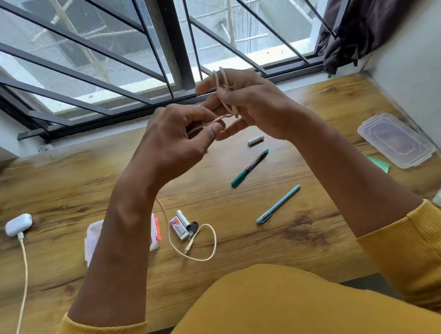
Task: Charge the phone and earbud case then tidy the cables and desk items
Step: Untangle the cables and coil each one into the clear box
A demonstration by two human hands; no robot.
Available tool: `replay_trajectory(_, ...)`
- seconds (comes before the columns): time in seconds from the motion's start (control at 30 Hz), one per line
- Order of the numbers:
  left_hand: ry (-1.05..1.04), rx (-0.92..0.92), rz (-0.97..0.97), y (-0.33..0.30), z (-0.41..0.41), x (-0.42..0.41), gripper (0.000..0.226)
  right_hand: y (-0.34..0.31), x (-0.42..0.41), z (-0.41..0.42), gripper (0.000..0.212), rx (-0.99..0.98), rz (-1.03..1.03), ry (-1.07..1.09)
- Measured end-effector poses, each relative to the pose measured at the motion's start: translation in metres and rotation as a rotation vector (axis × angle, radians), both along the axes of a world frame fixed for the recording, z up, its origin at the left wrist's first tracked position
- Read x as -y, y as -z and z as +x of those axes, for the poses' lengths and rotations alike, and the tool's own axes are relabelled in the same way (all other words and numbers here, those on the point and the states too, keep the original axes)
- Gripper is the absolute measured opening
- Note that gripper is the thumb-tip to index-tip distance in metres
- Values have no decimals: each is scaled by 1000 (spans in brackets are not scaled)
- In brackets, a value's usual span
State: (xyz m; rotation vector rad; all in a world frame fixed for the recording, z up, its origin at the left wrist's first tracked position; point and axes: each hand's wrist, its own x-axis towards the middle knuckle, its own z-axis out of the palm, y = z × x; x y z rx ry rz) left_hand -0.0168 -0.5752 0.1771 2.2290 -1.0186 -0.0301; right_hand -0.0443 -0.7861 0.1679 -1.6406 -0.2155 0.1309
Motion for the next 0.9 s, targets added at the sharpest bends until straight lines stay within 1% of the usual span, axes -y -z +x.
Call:
replay_trajectory(0.17,-5,72,-34,-10,6,-3,7,-1,5,-3,31,-47,32,-119)
replay_trajectory(0.3,-14,90,-57,-15,14,-6,14,4,0,-7,26,-85,52,-151)
replay_trajectory(0.43,23,103,-71,-15,16,-6,16,10,-5,-11,49,-115,47,-221)
replay_trajectory(0.5,30,116,-70,-16,20,-5,17,10,-8,-13,55,-144,77,-282)
replay_trajectory(0.6,64,113,-133,-18,26,-5,17,8,-10,-15,47,-193,226,-367)
replay_trajectory(0.7,45,133,-230,-15,34,-5,23,3,-9,-17,40,-143,332,-381)
replay_trajectory(0.8,40,128,-303,-5,36,-2,25,1,-11,-18,33,-63,280,-287)
replay_trajectory(0.9,7,84,-362,5,32,3,25,1,-13,-20,33,-42,271,-251)
